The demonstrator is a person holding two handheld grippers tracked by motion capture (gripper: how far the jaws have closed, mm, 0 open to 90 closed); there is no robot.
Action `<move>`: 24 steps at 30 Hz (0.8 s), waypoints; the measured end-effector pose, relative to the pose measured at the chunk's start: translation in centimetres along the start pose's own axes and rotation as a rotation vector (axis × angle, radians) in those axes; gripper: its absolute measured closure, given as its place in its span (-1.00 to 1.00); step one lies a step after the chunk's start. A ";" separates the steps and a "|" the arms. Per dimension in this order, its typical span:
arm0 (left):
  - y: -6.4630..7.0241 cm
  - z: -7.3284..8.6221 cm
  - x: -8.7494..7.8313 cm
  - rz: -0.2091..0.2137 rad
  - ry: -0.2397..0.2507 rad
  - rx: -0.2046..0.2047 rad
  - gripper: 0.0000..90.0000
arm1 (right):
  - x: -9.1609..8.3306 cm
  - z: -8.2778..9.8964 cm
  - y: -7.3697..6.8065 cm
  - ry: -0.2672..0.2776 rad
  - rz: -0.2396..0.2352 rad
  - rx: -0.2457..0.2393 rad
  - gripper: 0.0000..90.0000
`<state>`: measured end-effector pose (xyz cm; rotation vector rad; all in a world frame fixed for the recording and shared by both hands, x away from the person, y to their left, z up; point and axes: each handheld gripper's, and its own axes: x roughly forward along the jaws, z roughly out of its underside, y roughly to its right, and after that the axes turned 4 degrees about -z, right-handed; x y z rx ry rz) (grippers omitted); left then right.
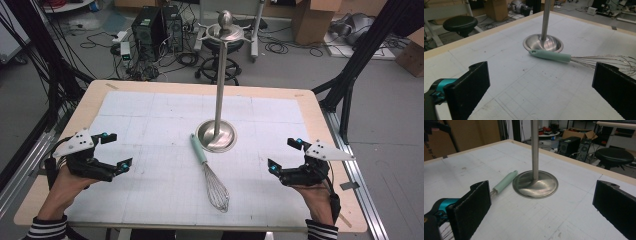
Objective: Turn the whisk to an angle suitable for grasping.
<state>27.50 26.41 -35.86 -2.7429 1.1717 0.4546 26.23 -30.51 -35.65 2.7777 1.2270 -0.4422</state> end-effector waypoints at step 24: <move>-0.5 0.1 -0.2 -0.007 -0.002 -0.004 -0.96 | 1.4 -0.9 -0.8 -0.073 -0.062 -0.045 -0.99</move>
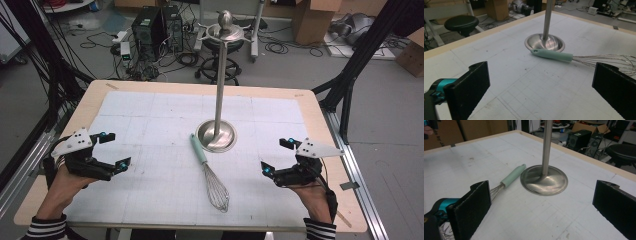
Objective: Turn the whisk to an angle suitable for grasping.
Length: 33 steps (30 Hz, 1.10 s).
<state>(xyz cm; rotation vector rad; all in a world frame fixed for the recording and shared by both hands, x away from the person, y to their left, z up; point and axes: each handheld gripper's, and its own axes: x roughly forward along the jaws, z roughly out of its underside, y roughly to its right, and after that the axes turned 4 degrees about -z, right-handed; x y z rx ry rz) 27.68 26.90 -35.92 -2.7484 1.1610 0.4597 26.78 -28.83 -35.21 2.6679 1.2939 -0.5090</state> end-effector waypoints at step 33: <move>0.3 0.0 0.0 0.021 0.005 0.007 -0.96 | 9.2 -4.2 -3.2 -0.192 -0.248 -0.165 -0.84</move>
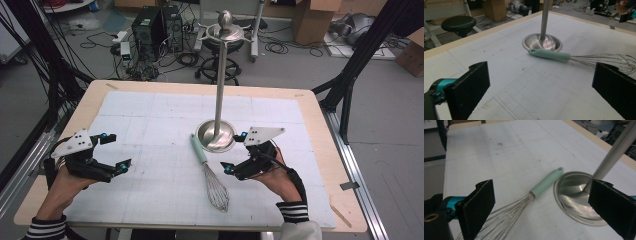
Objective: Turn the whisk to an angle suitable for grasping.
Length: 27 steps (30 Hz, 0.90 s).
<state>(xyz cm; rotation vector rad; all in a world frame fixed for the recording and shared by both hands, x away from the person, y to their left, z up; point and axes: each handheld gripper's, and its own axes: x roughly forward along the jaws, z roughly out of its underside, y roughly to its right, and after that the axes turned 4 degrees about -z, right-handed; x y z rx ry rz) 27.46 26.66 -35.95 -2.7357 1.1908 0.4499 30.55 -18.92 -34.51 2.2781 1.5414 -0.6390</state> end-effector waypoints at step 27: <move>0.1 0.1 0.3 -0.005 -0.015 0.006 -0.96 | 6.4 -2.0 -0.4 -0.195 -0.179 -0.009 0.32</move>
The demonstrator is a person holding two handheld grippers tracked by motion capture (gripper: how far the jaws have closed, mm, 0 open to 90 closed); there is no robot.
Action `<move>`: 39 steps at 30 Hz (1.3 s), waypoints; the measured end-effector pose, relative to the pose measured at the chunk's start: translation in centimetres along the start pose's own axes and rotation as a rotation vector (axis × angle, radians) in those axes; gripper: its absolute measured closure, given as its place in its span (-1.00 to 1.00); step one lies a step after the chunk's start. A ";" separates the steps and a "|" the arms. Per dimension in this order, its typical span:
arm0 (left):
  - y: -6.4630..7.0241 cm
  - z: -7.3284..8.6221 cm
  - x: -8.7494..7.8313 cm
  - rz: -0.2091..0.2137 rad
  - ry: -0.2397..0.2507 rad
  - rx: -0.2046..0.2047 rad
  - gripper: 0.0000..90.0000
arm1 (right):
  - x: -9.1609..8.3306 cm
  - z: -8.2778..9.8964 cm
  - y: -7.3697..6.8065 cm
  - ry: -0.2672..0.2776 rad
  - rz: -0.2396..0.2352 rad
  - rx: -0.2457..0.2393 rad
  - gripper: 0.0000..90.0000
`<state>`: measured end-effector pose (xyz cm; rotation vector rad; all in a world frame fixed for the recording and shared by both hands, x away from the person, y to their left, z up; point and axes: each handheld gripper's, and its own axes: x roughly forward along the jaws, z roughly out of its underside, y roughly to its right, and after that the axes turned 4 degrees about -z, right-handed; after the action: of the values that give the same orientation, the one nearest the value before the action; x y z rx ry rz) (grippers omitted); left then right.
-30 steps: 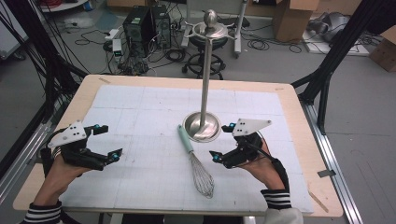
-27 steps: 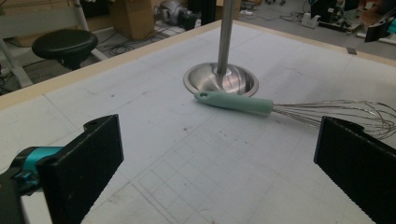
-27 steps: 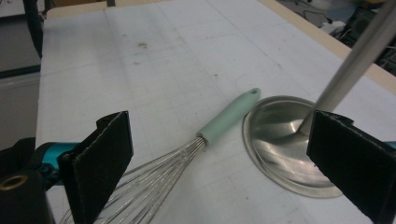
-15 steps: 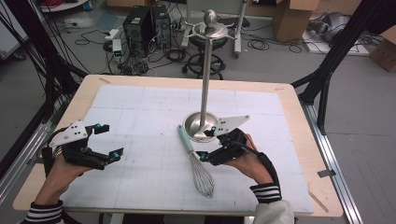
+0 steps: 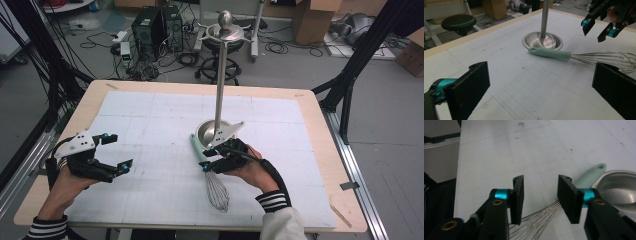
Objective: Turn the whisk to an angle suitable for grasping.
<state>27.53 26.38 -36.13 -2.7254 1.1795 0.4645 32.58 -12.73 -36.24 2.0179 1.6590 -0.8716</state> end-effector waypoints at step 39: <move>0.1 0.1 0.1 0.007 -0.010 -0.002 -0.96 | 6.0 -0.5 0.6 -0.301 0.041 -0.019 0.99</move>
<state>27.55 26.27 -36.29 -2.7184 1.1878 0.4801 33.92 -8.17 -40.01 1.7967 1.4492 -1.0797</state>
